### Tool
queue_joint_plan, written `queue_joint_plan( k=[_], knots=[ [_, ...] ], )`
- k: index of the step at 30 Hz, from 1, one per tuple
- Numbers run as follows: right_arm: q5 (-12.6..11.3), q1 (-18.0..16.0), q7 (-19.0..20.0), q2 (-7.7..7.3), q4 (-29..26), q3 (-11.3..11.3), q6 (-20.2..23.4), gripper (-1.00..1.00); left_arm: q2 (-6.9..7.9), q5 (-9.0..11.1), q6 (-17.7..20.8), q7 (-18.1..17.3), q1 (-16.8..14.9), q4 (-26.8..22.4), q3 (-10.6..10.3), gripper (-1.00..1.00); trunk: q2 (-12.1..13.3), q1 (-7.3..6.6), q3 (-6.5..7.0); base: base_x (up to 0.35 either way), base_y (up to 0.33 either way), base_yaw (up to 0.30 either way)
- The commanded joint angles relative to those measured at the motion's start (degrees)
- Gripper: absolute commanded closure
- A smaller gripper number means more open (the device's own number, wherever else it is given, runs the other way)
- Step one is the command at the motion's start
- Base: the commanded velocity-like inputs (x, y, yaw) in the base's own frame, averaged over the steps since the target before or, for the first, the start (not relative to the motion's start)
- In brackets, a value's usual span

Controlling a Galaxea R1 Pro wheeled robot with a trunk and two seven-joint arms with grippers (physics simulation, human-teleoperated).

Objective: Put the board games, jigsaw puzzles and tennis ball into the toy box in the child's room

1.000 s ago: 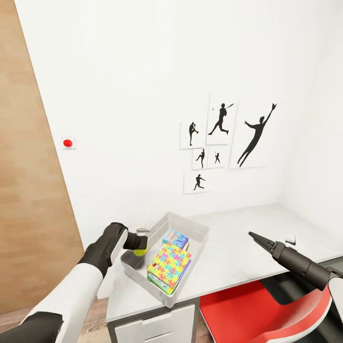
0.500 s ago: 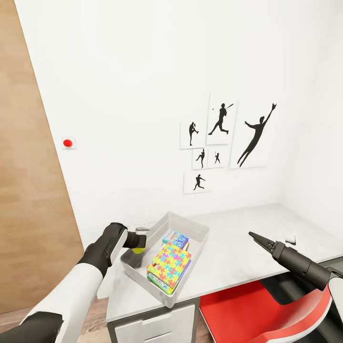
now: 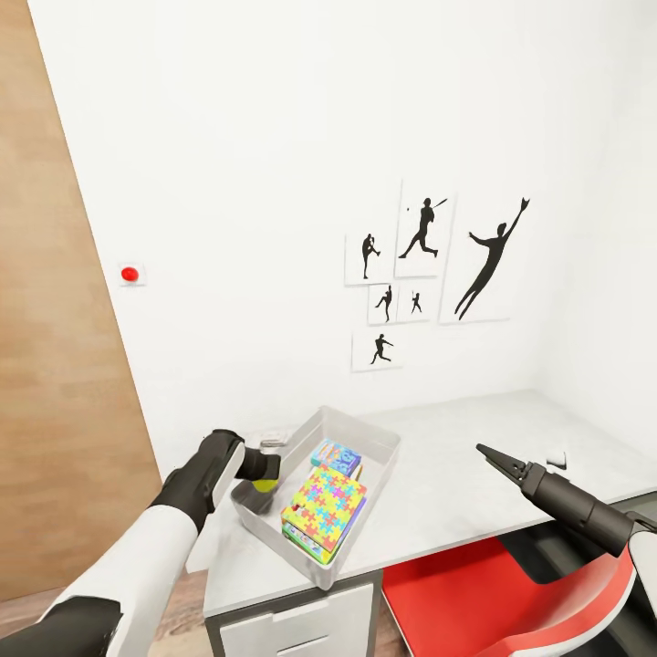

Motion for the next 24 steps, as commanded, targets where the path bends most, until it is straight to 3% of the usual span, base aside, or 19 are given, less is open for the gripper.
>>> queue_joint_plan(
  k=[1,8,9,24],
  knots=[
    [0.0,-0.03,0.17,0.0,0.01,-0.05,0.28,-1.0,0.01,0.15,0.27,-0.11,-0.01,0.03,-0.09,1.0,-0.04,0.02,-0.03,0.0,0.0,0.0],
    [0.0,-0.03,0.17,0.0,0.02,-0.07,0.28,-1.0,-0.08,0.15,0.43,-0.13,-0.01,0.15,-0.21,1.0,-0.04,0.02,-0.03,0.0,0.0,0.0],
    [0.0,-0.03,0.17,0.0,0.01,-0.06,0.28,-1.0,-0.09,0.15,0.45,-0.16,-0.01,0.15,-0.23,-1.0,-0.04,0.02,-0.03,0.0,0.0,0.0],
    [0.0,-0.03,0.17,0.0,0.1,-0.11,0.28,-1.0,-0.09,0.05,0.54,-0.26,-0.01,0.14,-0.26,-1.0,-0.04,0.02,-0.03,0.0,0.0,0.0]
  ],
)
